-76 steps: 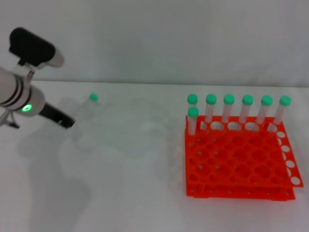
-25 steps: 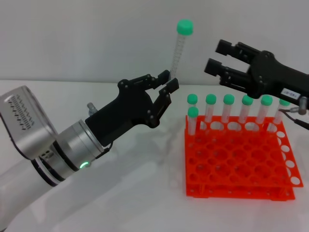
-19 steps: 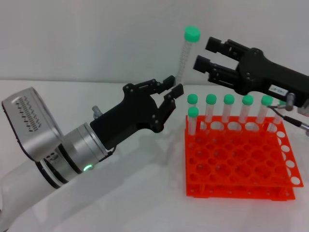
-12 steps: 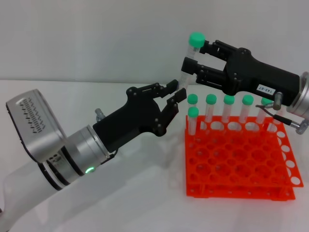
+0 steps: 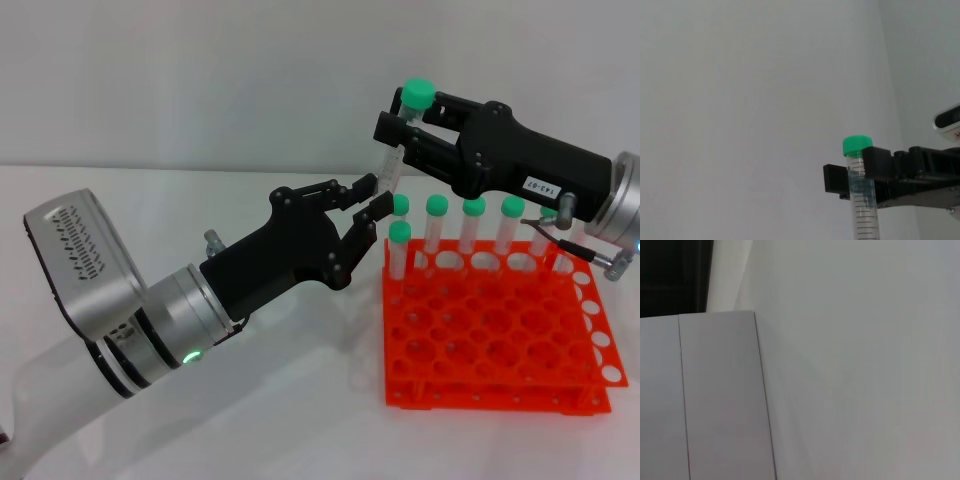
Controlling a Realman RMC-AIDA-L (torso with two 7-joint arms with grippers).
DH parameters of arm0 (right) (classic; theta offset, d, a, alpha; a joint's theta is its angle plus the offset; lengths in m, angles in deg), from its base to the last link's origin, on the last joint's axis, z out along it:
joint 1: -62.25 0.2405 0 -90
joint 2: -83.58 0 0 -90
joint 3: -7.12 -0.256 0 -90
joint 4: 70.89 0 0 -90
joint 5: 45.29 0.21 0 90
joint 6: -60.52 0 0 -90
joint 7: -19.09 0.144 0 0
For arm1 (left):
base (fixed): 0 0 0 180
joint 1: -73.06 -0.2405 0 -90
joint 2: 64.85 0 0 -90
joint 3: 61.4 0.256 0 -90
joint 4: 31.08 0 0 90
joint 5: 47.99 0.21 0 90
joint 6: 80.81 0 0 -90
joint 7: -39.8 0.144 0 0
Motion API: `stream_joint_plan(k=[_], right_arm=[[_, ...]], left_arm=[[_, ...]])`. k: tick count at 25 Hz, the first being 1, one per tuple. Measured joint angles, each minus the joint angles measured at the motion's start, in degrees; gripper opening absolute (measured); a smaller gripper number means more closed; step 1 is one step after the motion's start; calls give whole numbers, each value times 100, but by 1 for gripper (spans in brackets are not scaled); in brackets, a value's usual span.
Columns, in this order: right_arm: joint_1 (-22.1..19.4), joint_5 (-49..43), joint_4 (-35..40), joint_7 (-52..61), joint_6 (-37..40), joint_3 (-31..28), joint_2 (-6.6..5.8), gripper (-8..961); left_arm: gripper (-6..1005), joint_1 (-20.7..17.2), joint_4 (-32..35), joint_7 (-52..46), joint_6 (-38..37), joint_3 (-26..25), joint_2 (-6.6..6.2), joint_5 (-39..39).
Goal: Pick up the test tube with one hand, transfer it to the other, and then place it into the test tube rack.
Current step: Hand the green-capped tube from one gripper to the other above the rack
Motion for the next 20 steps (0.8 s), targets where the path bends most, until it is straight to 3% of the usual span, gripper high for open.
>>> stream_joint_plan(k=[6,12,20], right_arm=[[2,-57,2,-61,-57,15,46,441],[-14,-78,12,-145,-66,-11,103,213],[-15,-75,21,-162,-56,-20,110,209]], left_arm=[[185,1,0,3,0,1,1,12],[184,19,2,89,59,3,1,65],[184,61,309,835,534,2,9,268]])
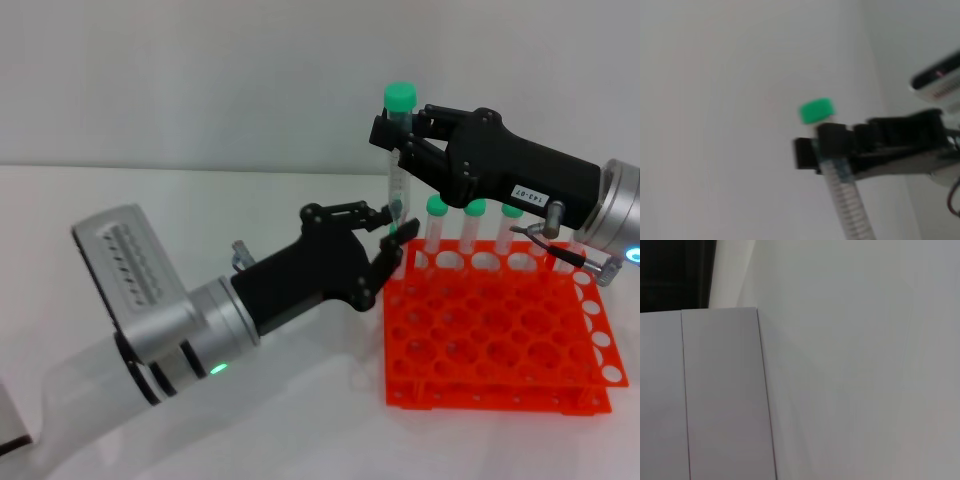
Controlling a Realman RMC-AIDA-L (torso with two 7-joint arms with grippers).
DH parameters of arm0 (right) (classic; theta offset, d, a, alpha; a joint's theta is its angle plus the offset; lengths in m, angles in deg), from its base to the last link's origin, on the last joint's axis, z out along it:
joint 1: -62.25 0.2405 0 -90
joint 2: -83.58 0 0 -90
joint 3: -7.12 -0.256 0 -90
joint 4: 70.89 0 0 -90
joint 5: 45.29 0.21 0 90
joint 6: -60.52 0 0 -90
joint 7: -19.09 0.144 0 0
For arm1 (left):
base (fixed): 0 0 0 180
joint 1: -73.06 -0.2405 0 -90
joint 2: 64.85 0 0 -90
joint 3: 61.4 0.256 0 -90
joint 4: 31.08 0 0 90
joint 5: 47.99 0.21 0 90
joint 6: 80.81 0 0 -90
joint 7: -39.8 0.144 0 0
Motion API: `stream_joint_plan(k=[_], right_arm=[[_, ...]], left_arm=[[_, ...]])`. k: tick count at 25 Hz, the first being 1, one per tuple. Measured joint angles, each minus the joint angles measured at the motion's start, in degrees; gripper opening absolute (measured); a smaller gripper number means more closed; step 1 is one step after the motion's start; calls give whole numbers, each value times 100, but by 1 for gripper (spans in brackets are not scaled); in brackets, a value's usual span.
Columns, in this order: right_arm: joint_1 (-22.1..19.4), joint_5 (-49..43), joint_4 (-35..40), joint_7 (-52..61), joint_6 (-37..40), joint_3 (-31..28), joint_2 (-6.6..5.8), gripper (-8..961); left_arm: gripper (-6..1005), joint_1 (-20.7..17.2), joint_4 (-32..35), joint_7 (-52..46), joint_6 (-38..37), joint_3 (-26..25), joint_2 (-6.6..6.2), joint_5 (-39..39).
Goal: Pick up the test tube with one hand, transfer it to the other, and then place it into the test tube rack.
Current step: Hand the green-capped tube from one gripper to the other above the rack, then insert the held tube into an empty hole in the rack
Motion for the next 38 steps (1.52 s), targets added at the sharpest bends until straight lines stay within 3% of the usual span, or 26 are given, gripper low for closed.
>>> stream_joint_plan(k=[3,6,11,22,28,34,38], right_arm=[[-2,2,0,0,1,0,4,209],[-8,4,-14,-2,1,3,4,208],[-50,48,-1,-35,-48,-26,4,208],[-239,77,3,-174,-313,-365,47,208],[-405,327,-78,-572,-649,-360,129,208],[-617,1027,-294,-1133,-660,-62,150,209],[-679,1477,-505,-1590,-704,320,149,209]], left_arm=[[183,0,176,329,196,-29,0,16],[248,-1,207,337,221,-53,0,-6],[448,-15,209,346,233,-80,1,-49],[649,-502,537,951,326,-378,20,-776],[871,-1124,796,1548,38,-1164,21,-856],[895,-1990,1272,2351,-405,-2226,23,-858],[894,-2288,1298,2342,-506,-2608,25,-906]])
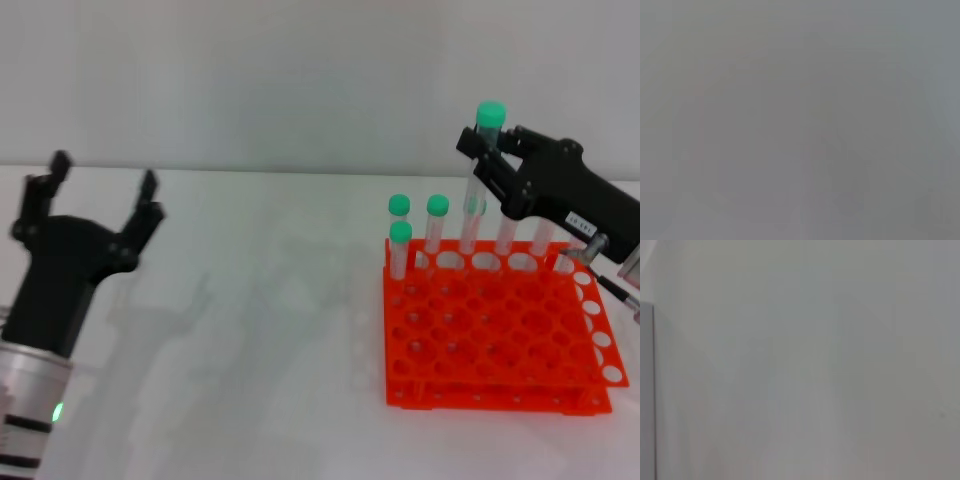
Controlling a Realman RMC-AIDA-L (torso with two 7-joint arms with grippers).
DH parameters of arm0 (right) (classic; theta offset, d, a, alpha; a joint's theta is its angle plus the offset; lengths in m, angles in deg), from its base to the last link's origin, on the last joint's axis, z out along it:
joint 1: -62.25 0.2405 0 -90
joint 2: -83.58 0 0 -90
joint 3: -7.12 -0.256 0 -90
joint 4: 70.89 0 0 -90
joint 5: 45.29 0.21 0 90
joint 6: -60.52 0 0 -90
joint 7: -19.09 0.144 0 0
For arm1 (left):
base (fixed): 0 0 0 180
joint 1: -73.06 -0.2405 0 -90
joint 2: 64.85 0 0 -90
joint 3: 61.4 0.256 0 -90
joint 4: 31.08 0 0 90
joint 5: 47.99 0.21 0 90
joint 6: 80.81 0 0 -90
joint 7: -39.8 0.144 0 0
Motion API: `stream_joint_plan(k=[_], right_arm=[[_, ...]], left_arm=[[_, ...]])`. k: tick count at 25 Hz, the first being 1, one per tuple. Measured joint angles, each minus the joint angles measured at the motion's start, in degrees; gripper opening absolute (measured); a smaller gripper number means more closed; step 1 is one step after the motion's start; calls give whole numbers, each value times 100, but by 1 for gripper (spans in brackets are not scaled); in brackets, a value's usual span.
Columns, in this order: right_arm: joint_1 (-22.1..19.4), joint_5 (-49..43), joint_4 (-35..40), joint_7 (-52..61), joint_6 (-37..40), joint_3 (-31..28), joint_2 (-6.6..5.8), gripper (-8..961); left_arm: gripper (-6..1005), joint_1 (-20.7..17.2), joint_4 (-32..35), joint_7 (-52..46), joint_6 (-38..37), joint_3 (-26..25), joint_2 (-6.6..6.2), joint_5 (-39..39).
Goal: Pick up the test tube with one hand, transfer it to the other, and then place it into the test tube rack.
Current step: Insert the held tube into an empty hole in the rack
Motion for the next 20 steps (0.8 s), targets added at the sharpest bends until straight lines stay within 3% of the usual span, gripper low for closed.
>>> stream_joint_plan(k=[8,20], right_arm=[[29,1170,-39,-637,-554,1272,0,209],[177,4188,260,-2103,-1368,3677,-1,209]], left_arm=[[894,-25,-10,-22,200,-35,2,-319],[894,-83,-34,-420,420,-33,2,-455]])
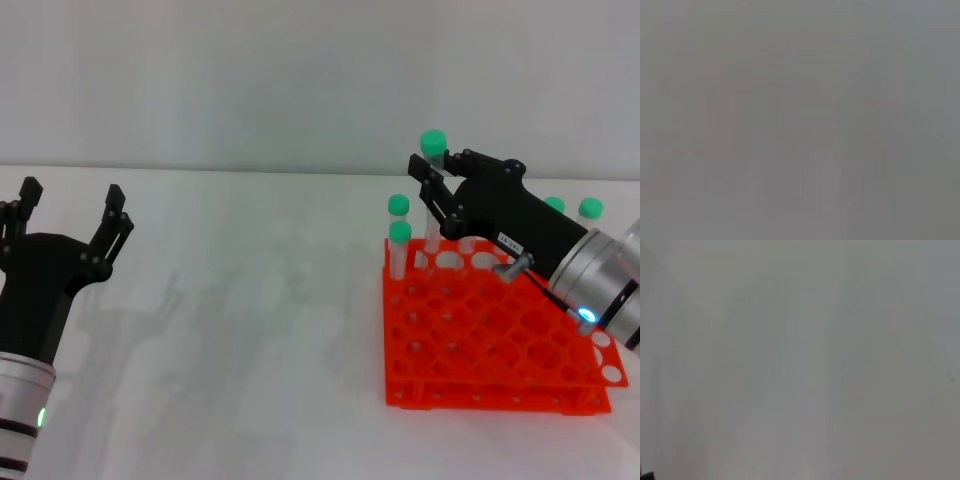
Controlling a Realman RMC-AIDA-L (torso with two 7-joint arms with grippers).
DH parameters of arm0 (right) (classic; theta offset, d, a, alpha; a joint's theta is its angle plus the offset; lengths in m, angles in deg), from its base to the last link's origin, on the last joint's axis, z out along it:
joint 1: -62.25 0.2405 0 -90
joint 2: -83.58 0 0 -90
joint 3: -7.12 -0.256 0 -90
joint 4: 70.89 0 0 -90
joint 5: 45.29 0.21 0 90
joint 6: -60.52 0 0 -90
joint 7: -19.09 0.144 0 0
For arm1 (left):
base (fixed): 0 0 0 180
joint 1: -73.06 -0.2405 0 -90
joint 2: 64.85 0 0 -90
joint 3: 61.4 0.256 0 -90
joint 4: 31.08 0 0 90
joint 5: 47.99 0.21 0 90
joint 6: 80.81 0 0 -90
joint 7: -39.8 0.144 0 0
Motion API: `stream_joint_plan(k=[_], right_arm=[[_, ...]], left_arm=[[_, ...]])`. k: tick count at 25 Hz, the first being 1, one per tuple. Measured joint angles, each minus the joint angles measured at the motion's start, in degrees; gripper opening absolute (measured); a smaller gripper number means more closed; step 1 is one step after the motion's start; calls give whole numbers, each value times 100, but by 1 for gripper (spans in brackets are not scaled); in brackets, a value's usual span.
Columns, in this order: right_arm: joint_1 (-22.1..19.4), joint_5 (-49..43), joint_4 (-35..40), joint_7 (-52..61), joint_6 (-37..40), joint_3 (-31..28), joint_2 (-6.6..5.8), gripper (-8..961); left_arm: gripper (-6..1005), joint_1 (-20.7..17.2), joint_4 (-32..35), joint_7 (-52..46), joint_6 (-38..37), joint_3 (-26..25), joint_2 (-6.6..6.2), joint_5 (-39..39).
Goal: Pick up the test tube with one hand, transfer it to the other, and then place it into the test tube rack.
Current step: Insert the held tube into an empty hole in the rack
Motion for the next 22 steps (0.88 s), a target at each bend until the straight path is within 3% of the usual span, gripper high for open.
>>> stream_joint_plan(k=[5,22], right_arm=[[13,1127,25,-451,-53,791,0,209],[-37,3207,78,-463,-179,1983,0,210]], left_arm=[[894,-8,-1,-2,52,4,0,-3],[894,-13,-1,-4,67,38,0,9]])
